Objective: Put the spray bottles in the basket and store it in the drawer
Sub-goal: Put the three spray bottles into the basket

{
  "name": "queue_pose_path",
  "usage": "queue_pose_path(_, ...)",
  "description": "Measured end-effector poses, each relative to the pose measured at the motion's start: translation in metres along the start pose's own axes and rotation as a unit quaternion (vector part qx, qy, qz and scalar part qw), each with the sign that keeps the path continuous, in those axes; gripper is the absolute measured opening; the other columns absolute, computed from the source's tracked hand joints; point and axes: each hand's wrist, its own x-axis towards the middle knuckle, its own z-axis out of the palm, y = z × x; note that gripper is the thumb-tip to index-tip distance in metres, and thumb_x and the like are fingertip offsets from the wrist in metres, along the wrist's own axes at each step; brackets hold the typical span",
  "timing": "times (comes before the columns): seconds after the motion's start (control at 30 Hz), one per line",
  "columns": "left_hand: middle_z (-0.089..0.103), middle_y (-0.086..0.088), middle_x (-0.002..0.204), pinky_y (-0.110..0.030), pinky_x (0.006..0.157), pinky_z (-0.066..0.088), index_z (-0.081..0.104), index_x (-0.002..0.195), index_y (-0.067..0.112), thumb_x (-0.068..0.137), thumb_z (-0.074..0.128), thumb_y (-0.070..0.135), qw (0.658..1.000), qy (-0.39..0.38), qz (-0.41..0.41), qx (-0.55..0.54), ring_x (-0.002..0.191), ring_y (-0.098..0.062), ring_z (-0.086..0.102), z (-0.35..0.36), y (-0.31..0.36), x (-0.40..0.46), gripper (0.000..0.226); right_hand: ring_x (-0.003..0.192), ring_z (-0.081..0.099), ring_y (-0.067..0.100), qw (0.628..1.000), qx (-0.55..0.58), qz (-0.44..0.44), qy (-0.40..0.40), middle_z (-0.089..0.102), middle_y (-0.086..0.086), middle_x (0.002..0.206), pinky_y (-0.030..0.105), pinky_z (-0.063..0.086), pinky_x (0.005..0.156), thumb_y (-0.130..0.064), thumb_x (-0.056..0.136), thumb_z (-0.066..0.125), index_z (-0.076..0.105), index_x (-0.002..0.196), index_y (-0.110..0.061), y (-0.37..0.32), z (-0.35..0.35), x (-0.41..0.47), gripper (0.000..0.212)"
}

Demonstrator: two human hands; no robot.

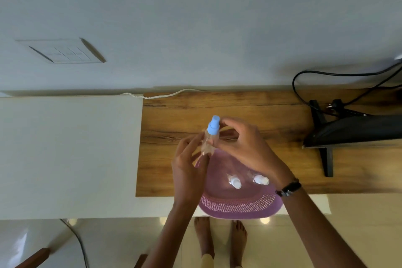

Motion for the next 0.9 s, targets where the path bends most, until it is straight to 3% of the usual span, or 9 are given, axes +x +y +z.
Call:
queue_pose_path(0.2,0.061,0.003,0.114,-0.020,0.076,0.055,0.058,0.123,0.022,0.086,0.056,-0.006,0.999,-0.029,-0.027,-0.007,0.105,-0.009,0.059,0.007,-0.002,-0.054,0.046,0.090,0.065,0.006,0.998,-0.042,-0.035,0.014,0.069,-0.002,0.098,0.026,0.057,0.076,-0.018,0.074,0.078,0.064,0.107,-0.013,0.019,0.014,-0.056,0.036)
queue_pose_path(0.33,0.066,0.007,0.115,-0.028,0.083,0.056,0.055,0.126,0.026,0.089,0.050,-0.004,0.993,-0.054,-0.099,-0.016,0.105,-0.005,0.061,0.012,-0.016,-0.080,0.048,0.083,0.063,0.008,0.985,-0.169,-0.045,0.000,0.068,-0.003,0.094,0.027,0.055,0.073,-0.022,0.076,0.074,0.063,0.101,-0.016,0.036,0.032,-0.077,0.027)
queue_pose_path(0.47,0.063,0.007,0.120,-0.031,0.090,0.054,0.050,0.131,0.023,0.094,0.046,0.001,0.980,-0.077,-0.179,-0.042,0.110,-0.006,0.059,0.018,-0.024,-0.091,0.043,0.078,0.060,0.011,0.955,-0.287,-0.076,0.009,0.068,-0.006,0.085,0.018,0.045,0.066,-0.027,0.075,0.072,0.063,0.092,-0.021,0.044,0.044,-0.085,0.020)
queue_pose_path(0.63,0.063,0.002,0.116,-0.030,0.089,0.054,0.051,0.130,0.019,0.094,0.044,0.001,0.976,-0.089,-0.196,-0.034,0.107,-0.010,0.060,0.025,-0.027,-0.088,0.041,0.080,0.059,0.017,0.930,-0.357,-0.084,-0.002,0.067,-0.004,0.075,0.035,0.045,0.088,-0.028,0.070,0.070,0.062,0.079,-0.021,0.052,0.053,-0.076,0.013)
queue_pose_path(0.9,0.066,0.000,0.105,-0.033,0.083,0.057,0.055,0.121,0.021,0.094,0.043,0.002,0.972,-0.104,-0.210,-0.017,0.096,-0.014,0.063,0.030,-0.039,-0.081,0.035,0.079,0.062,0.019,0.923,-0.376,-0.082,-0.020,0.069,-0.002,0.070,0.044,0.040,0.103,-0.026,0.071,0.072,0.067,0.076,-0.020,0.065,0.063,-0.069,0.009)
